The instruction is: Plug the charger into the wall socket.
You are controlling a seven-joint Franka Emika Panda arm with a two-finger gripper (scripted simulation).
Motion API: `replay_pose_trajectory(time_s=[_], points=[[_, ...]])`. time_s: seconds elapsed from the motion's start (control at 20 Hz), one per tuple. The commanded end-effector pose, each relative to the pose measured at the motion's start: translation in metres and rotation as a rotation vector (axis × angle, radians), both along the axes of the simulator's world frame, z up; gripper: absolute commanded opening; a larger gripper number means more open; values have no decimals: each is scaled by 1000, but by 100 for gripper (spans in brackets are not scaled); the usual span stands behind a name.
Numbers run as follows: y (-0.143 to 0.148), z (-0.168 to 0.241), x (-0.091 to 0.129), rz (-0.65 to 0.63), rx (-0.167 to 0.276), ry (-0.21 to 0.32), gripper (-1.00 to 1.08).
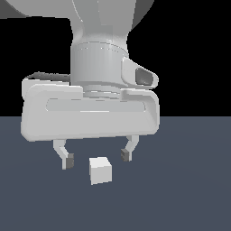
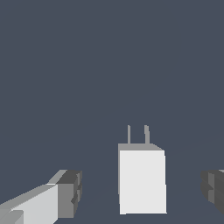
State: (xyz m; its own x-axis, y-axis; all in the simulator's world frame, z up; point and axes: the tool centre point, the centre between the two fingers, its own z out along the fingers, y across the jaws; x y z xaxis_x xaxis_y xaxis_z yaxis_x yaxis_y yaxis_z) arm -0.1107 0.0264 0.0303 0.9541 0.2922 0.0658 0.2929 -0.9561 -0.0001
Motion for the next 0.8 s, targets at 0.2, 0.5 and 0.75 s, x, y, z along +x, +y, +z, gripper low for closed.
replay_pose_trajectory(time_s=[0.2,0.5,0.75], points=[[0,-18,0,1,0,-1,100],[0,-19,0,1,0,-1,-100],[0,-19,0,1,0,-1,-100]])
